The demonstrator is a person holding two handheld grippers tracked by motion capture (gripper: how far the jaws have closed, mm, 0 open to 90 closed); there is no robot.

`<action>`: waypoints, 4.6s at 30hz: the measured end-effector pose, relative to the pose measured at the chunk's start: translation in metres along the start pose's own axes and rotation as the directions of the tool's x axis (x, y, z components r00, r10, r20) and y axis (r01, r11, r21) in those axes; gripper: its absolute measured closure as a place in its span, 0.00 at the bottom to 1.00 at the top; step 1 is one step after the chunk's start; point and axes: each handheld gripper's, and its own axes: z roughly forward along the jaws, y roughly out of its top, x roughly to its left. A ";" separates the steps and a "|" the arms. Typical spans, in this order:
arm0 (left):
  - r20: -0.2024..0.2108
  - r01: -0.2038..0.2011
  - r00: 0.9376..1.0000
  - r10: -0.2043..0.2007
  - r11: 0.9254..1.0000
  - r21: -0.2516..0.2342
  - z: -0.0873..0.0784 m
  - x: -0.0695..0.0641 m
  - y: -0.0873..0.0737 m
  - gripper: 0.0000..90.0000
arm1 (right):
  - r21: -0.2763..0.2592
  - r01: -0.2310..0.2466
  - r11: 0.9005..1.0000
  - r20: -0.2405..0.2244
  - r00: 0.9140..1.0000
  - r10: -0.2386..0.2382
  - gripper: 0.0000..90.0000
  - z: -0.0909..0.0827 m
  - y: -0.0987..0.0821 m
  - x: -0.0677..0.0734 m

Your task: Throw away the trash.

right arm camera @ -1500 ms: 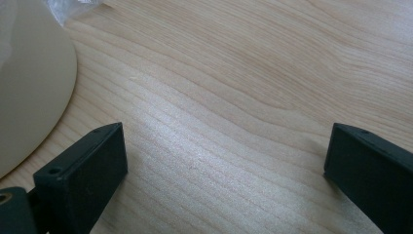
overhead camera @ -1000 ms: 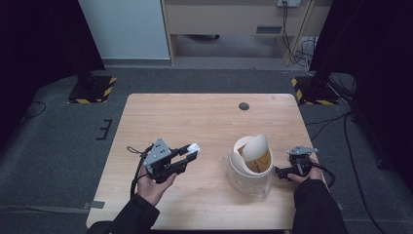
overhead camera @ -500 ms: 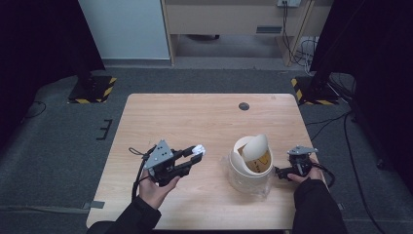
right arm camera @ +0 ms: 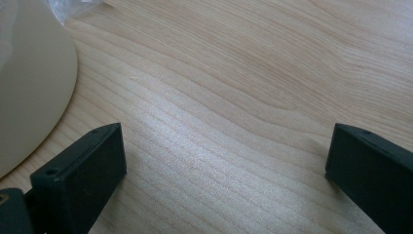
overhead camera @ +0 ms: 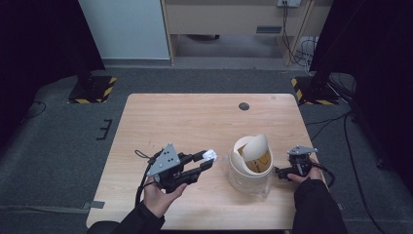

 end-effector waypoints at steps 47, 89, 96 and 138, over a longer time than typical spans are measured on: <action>0.118 -0.046 0.992 0.035 0.994 0.096 0.107 -0.059 -0.012 0.73 | 0.001 0.005 1.000 -0.003 1.000 -0.005 0.01 0.000 0.000 0.000; -0.095 -0.014 0.995 0.032 0.984 0.176 0.152 -0.064 -0.030 0.71 | 0.002 0.006 1.000 -0.006 1.000 -0.006 0.01 -0.001 -0.001 0.000; -0.107 -0.011 0.994 0.031 0.983 0.185 0.152 -0.065 -0.029 0.55 | 0.003 0.006 1.000 -0.008 1.000 -0.006 0.01 -0.001 -0.001 0.000; -0.207 0.043 0.978 -0.022 0.995 0.095 -0.010 0.031 -0.040 0.26 | 0.002 0.007 1.000 -0.006 1.000 -0.007 0.01 -0.001 -0.001 0.001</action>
